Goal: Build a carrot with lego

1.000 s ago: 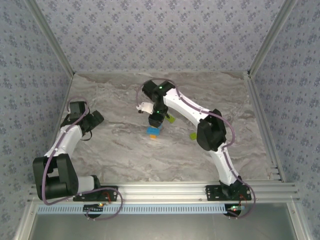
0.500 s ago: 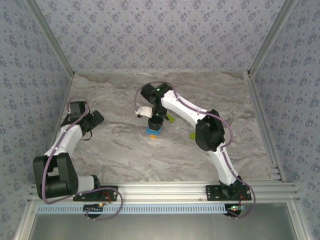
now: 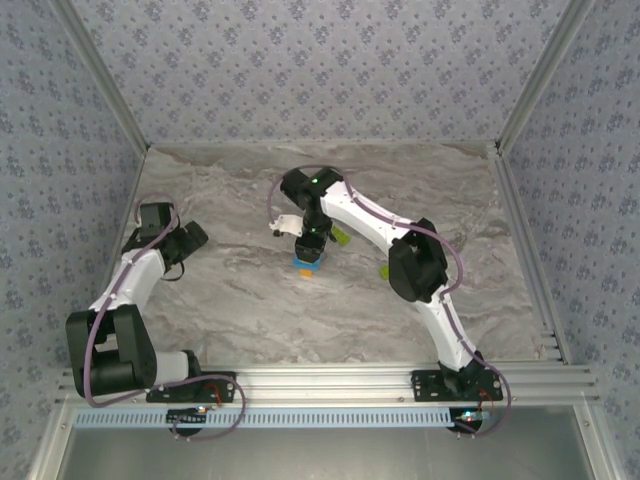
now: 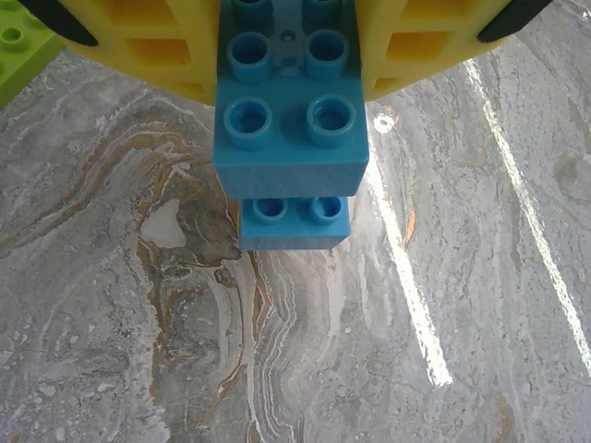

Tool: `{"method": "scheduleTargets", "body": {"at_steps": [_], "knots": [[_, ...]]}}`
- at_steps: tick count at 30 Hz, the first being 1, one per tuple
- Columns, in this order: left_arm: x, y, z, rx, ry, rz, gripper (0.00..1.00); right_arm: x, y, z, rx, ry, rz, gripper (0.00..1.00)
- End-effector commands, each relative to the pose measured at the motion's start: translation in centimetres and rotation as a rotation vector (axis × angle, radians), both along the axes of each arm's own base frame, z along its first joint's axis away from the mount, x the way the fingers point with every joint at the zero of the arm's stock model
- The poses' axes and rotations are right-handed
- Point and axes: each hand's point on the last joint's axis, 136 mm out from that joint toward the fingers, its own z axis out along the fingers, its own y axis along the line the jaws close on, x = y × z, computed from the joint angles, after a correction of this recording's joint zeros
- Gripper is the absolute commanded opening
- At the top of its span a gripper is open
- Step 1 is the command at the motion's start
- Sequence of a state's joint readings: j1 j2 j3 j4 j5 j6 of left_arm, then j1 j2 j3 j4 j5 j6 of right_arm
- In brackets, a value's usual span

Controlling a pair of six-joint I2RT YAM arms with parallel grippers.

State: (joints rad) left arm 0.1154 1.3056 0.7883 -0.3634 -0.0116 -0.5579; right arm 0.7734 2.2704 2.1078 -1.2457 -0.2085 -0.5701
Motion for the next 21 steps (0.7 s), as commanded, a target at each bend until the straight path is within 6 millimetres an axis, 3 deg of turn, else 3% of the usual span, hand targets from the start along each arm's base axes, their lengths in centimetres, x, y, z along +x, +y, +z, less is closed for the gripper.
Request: {"method": "scheduleTargets", "body": {"at_steps": [1,21], "knots": [[0.9,0.0,1.1,0.015,-0.025,-0.022,0.90,-0.8,0.5,-1.3,-0.004,0.040,0.029,0.26],[0.9,0.0,1.1,0.015,-0.025,-0.022,0.90,-1.7,-0.4,-2.4,-0.050,0.077,0.053,0.26]]}}
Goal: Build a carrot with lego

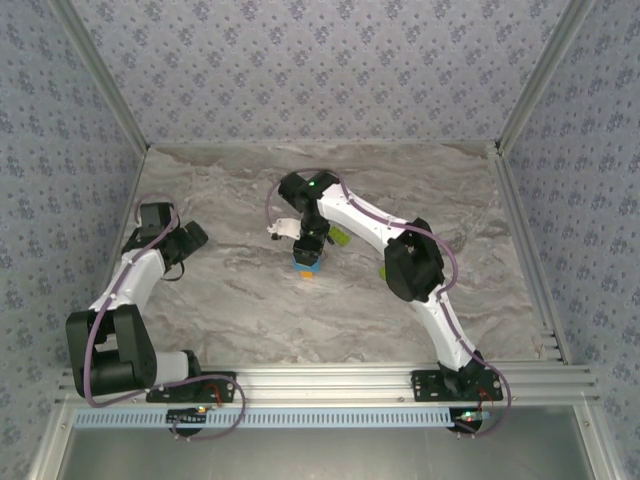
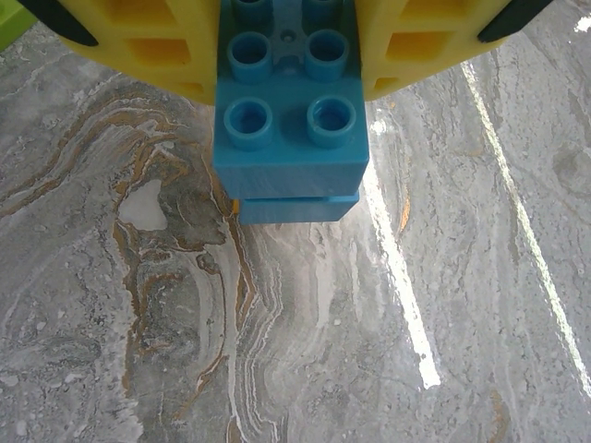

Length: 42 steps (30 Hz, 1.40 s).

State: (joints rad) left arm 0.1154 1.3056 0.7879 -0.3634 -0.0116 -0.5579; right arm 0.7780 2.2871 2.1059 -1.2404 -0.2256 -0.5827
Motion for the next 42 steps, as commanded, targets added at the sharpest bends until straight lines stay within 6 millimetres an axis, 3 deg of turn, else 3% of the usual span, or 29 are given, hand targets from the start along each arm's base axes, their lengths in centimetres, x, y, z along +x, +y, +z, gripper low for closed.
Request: {"method": "scheduleTargets", "body": {"at_steps": [1,27,42], "knots": [[0.9,0.0,1.1,0.016,-0.025,-0.022,0.90,-1.5,-0.8,-1.7,-0.057,0.059,0.039,0.26],[0.9,-0.1,1.1,0.016,-0.026,-0.022,0.90,-4.3,-3.0,-6.2,-0.196,0.108,0.045,0.26],[1.1,-0.1,1.2,0.013,-0.028,-0.023,0.90,-5.2,-3.8,-6.3,-0.202,0.149,0.027,0.26]]}}
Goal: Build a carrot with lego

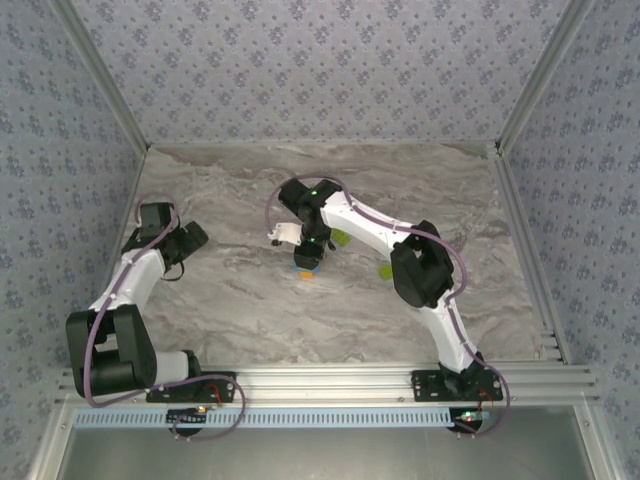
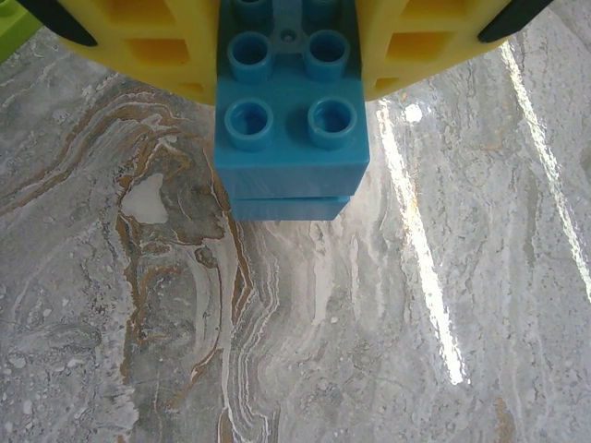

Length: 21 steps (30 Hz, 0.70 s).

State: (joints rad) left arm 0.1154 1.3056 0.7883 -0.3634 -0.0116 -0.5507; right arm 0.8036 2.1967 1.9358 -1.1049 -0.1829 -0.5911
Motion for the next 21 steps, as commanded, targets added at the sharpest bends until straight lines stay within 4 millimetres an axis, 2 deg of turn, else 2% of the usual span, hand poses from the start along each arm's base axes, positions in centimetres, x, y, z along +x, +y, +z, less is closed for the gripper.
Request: {"method": "scheduleTargets", "body": {"at_steps": [1,21], "knots": [[1.1,-0.1,1.2,0.010,-0.028,-0.017,0.90,-4.7,-3.7,-5.9,-0.222,0.221,-0.008,0.26],[1.0,-0.1,1.2,0.012,-0.027,-0.017,0.90,-7.7,-6.2,-10.5,-0.362,0.286,-0.012,0.24]]}}
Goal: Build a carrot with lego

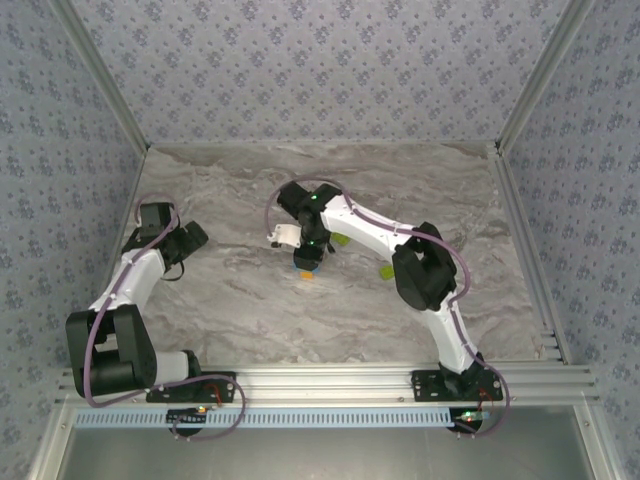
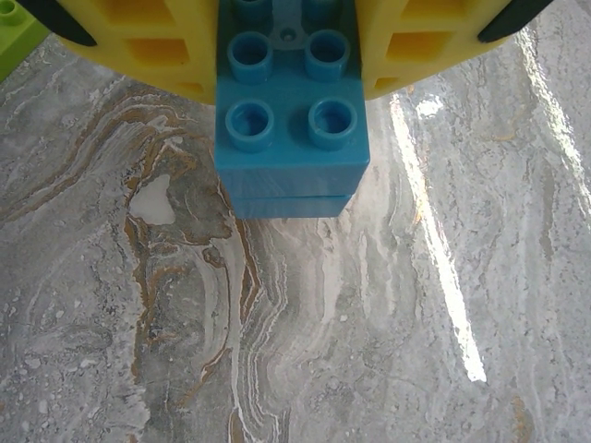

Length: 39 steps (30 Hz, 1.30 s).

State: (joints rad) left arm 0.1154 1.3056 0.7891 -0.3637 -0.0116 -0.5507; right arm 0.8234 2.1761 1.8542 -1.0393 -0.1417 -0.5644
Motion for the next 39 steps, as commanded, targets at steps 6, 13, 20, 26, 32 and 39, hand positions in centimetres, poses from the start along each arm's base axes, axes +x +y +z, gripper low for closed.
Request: {"method": "scheduleTargets", "body": {"at_steps": [6,13,20,26,32,39], "knots": [[1.0,-0.1,1.2,0.010,-0.027,-0.017,0.90,-8.6,-6.2,-10.4,-0.344,0.335,-0.021,0.24],[1.0,-0.1,1.2,0.011,-0.030,-0.017,0.90,-10.1,-6.3,-12.1,-0.372,0.341,-0.026,0.24],[0.9,-0.1,1.2,0.008,-0.027,-0.017,0.90,-10.2,-6.6,-12.0,-0.378,0.346,-0.030,0.24],[0.9,-0.1,1.2,0.008,-0.030,-0.016,0.90,-7.9,-5.5,-9.1,-0.300,0.304,-0.081,0.23],[1.0,-0.1,1.4,0.010,-0.033,-0.016,0.90,-1.9,-3.7,-3.3,-0.207,0.188,-0.362,0.24],[0.8,-0.1,1.2,0.008,-0.028,-0.017,0.90,1.1,-2.4,1.7,-0.116,0.061,-0.585,0.23]]}}
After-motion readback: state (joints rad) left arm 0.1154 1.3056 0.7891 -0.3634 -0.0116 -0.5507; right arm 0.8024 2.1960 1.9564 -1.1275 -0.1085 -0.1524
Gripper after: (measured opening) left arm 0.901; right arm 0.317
